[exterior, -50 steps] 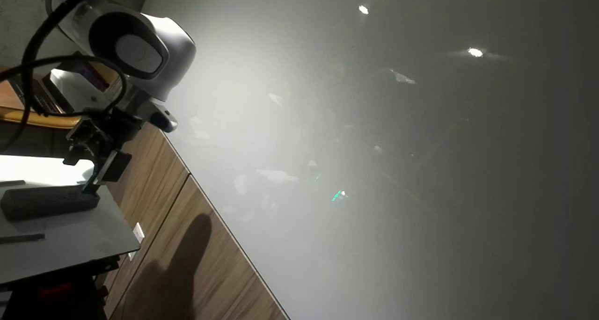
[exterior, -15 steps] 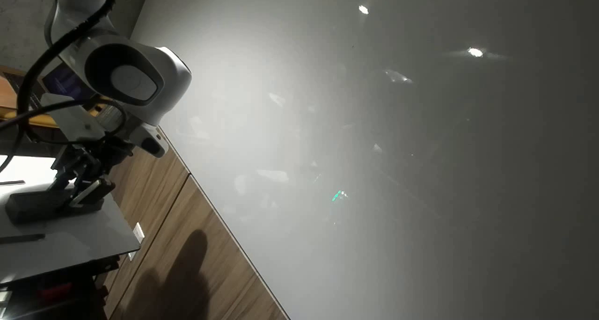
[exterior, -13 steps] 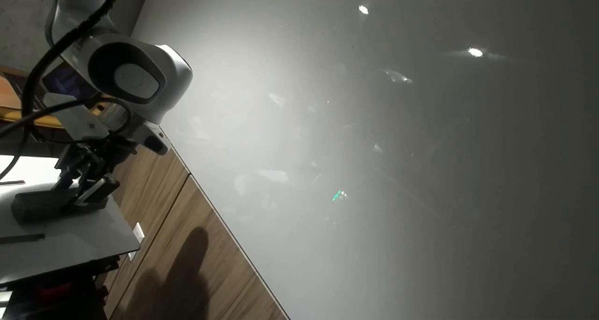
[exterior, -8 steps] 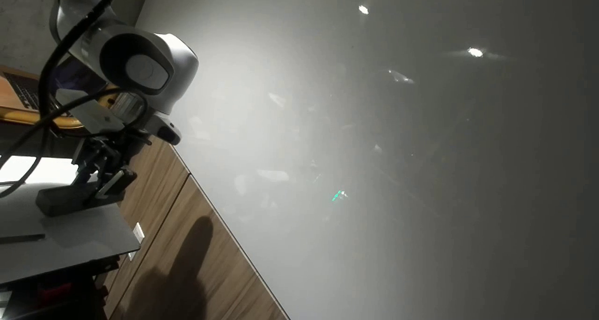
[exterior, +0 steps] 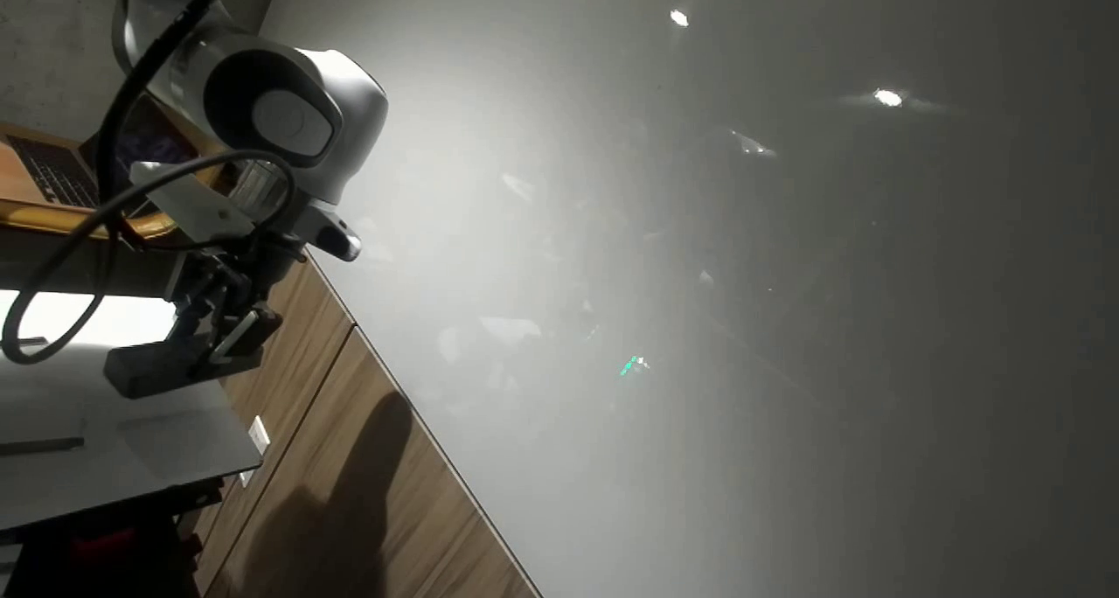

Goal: Use the eraser to clean the whiteboard.

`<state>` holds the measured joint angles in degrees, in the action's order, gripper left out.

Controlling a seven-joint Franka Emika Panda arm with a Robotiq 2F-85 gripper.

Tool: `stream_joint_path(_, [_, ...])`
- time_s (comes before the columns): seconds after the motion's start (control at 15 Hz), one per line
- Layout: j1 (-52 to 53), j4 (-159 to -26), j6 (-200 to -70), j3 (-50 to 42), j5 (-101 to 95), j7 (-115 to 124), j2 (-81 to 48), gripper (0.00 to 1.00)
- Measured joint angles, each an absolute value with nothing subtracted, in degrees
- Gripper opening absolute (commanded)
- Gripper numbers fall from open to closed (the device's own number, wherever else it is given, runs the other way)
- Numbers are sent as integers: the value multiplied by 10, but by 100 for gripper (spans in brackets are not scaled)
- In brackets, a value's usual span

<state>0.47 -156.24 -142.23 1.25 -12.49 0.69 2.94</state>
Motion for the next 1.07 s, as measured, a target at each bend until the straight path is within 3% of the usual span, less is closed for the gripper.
stream_joint_path(1.07, [37, -1508, -1422, 30, -119, 26, -61, 29])
